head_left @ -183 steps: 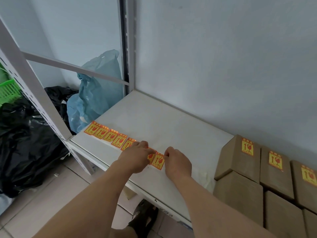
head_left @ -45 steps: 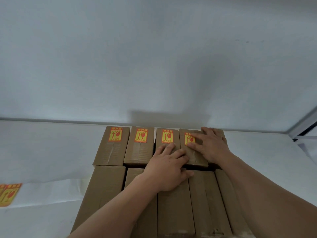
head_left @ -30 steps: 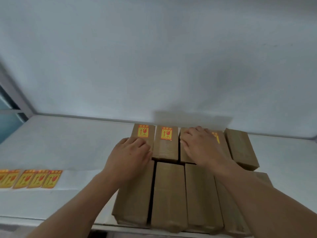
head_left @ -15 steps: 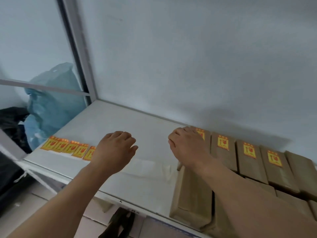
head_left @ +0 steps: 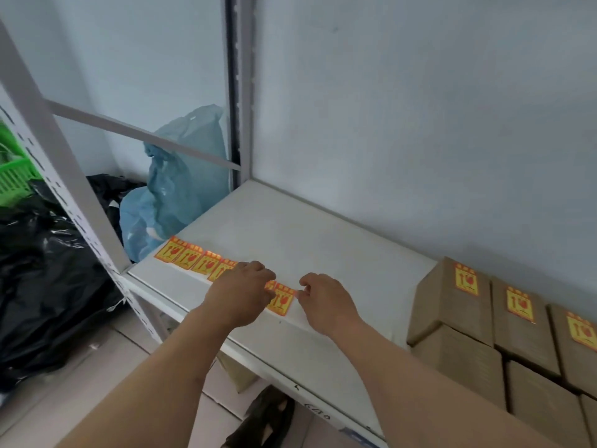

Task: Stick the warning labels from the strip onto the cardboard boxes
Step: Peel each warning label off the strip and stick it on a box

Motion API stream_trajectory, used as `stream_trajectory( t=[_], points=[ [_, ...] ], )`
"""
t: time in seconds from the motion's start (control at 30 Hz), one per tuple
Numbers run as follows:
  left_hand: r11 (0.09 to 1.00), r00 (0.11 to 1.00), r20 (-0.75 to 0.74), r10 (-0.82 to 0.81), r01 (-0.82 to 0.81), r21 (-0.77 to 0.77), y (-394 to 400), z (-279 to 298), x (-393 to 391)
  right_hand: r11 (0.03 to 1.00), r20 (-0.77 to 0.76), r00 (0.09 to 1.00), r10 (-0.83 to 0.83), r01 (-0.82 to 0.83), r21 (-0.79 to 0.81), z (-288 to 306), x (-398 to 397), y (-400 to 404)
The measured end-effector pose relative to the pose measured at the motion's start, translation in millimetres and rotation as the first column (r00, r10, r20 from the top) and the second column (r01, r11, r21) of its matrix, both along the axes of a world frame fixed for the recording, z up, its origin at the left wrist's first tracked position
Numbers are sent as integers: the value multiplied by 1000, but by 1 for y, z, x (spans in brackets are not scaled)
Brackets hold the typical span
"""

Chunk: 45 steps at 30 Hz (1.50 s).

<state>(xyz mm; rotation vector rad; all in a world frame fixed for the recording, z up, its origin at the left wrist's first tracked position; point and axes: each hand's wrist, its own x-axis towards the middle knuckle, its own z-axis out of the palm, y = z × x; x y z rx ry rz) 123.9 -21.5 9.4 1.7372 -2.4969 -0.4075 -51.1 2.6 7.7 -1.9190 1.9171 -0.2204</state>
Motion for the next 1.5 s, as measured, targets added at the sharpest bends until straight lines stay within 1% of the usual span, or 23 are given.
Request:
stream_trajectory(
  t=[0.07, 0.17, 0.27, 0.4, 0.7, 0.8, 0.93, 1.13, 1.3, 1.5],
  points=[
    [999, 1000, 2, -2, 1, 32, -1, -9, 4, 998, 16, 999, -46, 45, 41, -9, 8, -5],
    [999, 1000, 14, -7, 6, 53, 1, -19, 8, 994, -11, 996, -85, 85, 63, -18, 16, -8],
    [998, 1000, 11, -7, 6, 55, 1, -24, 9, 994, -62, 992, -108, 109, 19, -23, 22, -5],
    [999, 1000, 1, -4, 4, 48, 1, -26, 11, 991, -66, 990, -126, 122, -63, -27, 26, -1],
    [998, 1000, -12, 8, -8, 58, 1, -33, 12, 982, -32, 987, -160, 156, -103, -29, 24, -8],
    [998, 1000, -18, 12, -11, 67, 0, -34, 13, 983, -65, 988, -139, 130, -130, -28, 23, -8],
    [997, 999, -27, 24, -22, 74, -1, -35, 12, 982, -141, 988, -69, 43, -182, -25, 23, -4],
    [996, 999, -28, 34, -32, 79, -1, -36, 13, 987, -242, 970, 24, -60, -146, -26, 24, -3],
    [996, 999, -32, 31, -28, 87, -2, -36, 13, 990, -198, 980, 27, -53, -130, -26, 22, -4],
    [995, 998, -49, 32, -27, 95, -2, -35, 14, 989, -36, 999, -23, 17, -144, -26, 20, -7]
  ],
)
